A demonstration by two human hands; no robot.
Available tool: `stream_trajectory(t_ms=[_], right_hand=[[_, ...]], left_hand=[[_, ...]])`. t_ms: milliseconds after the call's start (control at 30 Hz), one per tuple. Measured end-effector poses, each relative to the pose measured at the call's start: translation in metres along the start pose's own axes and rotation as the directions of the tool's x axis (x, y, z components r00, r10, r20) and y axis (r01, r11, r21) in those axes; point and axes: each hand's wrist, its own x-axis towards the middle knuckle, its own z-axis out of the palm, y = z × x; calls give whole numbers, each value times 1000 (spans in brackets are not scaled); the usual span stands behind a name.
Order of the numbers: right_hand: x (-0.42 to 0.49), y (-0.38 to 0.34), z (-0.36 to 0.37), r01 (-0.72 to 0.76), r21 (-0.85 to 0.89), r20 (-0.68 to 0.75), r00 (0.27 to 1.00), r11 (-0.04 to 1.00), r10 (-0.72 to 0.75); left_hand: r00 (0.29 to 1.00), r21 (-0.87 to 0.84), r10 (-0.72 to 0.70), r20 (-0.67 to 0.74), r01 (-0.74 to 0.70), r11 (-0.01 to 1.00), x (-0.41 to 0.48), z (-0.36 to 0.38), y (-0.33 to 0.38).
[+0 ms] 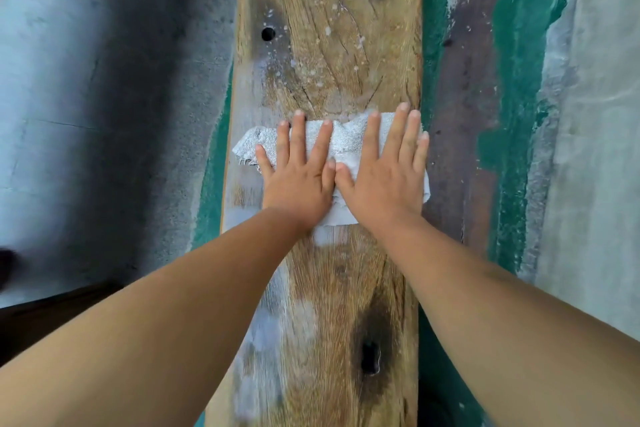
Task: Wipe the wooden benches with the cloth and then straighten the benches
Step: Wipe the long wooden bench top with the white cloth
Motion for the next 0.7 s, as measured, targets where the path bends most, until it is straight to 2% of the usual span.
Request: stream_trajectory(t_ms=[167, 300, 433, 533, 700], right_hand=[[70, 4, -12, -11, -20, 18, 1000, 1000, 11], [112, 0, -14, -93, -38, -22, 995, 995, 92], [144, -5, -14, -184, -3, -62, 981, 983, 184], [147, -6, -18, -221, -16, -63, 974, 975, 220], [109, -24, -13, -153, -15, -64, 986, 988, 152]], left_hand=[[1000, -20, 25, 17, -24, 1000, 73, -20, 5], [986, 23, 165, -7, -165, 986, 127, -33, 0], [960, 14, 278, 33, -278, 960, 172, -47, -5], [957, 39, 287, 42, -288, 957, 176, -51, -2], [974, 32, 224, -4, -224, 974, 126, -40, -18]])
